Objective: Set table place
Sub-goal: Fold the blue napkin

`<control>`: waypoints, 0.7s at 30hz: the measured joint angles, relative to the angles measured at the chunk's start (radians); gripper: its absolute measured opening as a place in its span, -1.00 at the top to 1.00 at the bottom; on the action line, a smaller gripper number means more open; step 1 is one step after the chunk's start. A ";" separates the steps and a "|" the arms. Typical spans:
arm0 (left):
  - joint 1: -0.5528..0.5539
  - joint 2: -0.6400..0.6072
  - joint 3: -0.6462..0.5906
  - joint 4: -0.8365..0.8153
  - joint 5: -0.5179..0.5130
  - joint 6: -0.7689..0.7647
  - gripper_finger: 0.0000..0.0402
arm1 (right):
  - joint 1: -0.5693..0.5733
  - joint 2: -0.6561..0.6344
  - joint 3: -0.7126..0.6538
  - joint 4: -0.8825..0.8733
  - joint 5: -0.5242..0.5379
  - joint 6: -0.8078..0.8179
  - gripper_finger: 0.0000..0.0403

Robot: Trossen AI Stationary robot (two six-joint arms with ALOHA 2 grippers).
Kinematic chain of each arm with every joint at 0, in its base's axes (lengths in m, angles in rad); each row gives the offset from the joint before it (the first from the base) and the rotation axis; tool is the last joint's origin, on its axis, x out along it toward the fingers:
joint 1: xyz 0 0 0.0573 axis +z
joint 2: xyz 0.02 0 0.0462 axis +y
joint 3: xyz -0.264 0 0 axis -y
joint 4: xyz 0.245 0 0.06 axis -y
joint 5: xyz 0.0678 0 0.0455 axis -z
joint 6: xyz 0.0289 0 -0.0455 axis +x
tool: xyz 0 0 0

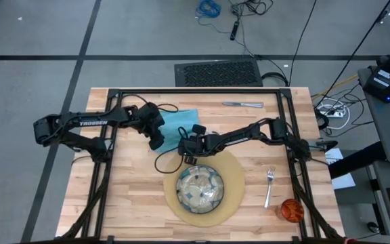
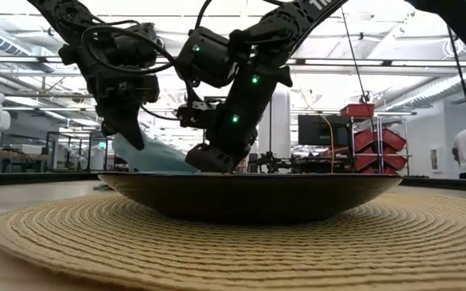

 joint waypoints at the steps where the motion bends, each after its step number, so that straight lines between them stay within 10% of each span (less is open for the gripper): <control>1: 0.000 0.000 -0.010 0.002 -0.001 0.000 1.00 | 0.006 0.000 0.000 -0.007 0.006 0.003 0.97; 21: 0.001 0.000 -0.095 0.084 -0.030 -0.019 1.00 | 0.060 -0.079 0.000 -0.080 0.138 0.001 1.00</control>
